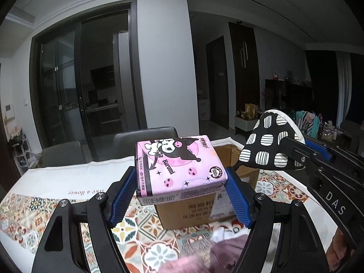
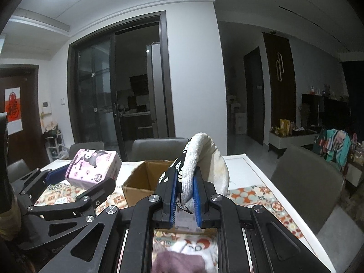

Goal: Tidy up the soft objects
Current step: 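Lift both held items and carry them over the cardboard box, then open the left tool to drop the tissue pack while the right tool drops the pouch into the box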

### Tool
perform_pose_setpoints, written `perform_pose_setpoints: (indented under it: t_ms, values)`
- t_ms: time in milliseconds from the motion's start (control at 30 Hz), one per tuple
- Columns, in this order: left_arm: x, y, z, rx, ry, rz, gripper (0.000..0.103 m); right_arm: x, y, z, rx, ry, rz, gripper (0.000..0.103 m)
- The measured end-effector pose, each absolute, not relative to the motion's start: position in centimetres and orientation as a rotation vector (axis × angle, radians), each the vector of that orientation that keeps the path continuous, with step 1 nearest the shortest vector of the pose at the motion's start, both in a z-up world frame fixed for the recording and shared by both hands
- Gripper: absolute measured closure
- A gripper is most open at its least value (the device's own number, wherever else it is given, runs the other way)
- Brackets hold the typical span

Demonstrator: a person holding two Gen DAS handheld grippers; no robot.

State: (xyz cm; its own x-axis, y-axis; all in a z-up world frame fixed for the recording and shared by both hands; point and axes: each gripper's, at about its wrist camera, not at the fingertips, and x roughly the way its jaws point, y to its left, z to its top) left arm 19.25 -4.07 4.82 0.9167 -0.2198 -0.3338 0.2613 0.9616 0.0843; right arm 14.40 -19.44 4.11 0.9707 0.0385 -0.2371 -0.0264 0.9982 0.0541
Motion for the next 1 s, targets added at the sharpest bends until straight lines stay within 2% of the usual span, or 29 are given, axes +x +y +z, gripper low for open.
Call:
perform_pose_setpoints:
  t_ms: [533,1000]
  values:
    - [26.1,-5.6,3.6,0.158,0.359,-0.244,0.027,19.9,-20.3,3.5,0.013,0.265,0.049,0.089]
    - [30.9,-7.0,0.4,0.190,0.478,-0.267,0.027,25.5,-20.8,1.1,-0.005,0.396,0.055,0.089]
